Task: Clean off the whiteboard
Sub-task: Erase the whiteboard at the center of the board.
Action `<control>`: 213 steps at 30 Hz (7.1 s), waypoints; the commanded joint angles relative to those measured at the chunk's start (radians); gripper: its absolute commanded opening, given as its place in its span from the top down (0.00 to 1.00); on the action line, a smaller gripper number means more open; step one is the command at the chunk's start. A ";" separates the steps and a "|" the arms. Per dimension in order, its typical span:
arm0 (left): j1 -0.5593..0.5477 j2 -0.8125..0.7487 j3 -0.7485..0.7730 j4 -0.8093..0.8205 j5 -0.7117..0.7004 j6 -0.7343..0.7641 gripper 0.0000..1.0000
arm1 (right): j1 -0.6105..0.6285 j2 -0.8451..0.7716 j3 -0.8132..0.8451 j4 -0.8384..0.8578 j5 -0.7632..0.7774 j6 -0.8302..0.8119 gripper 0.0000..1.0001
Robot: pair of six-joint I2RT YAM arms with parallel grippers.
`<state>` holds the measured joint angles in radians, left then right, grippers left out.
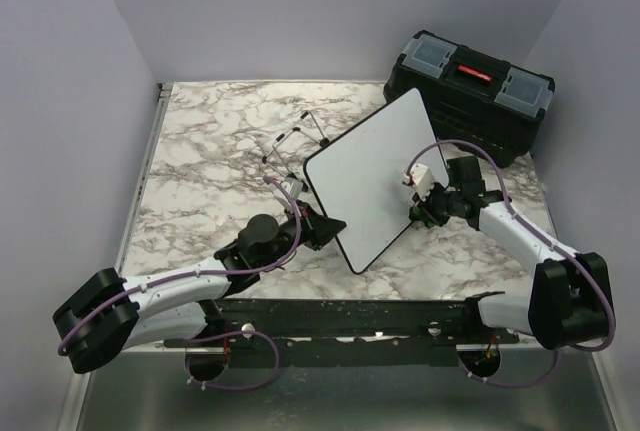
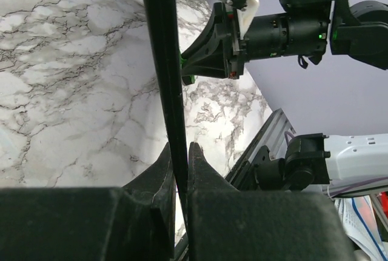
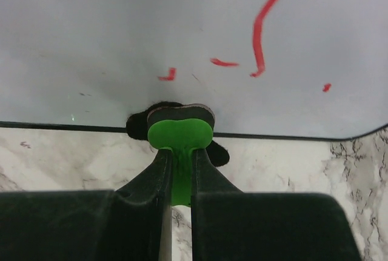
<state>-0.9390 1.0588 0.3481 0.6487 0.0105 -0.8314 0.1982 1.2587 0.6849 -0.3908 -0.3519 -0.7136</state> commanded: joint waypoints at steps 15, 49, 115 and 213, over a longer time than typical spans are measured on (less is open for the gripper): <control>-0.024 -0.050 0.034 0.223 0.110 -0.009 1.00 | 0.047 0.091 0.173 -0.135 -0.322 0.004 0.99; -0.018 -0.028 0.040 0.247 0.117 -0.024 1.00 | 0.111 0.149 0.211 -0.238 -0.371 0.009 0.99; -0.017 -0.012 0.038 0.210 0.028 -0.096 1.00 | -0.128 0.075 0.103 -0.056 -0.496 0.040 0.99; -0.009 -0.052 -0.005 0.272 0.048 -0.103 1.00 | 0.180 -0.036 0.129 0.068 -0.314 0.544 0.99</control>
<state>-0.9356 1.0542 0.3099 0.6956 -0.0082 -0.9543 0.3714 1.2491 0.8463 -0.2604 -0.6533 -0.2382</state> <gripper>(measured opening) 0.045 0.111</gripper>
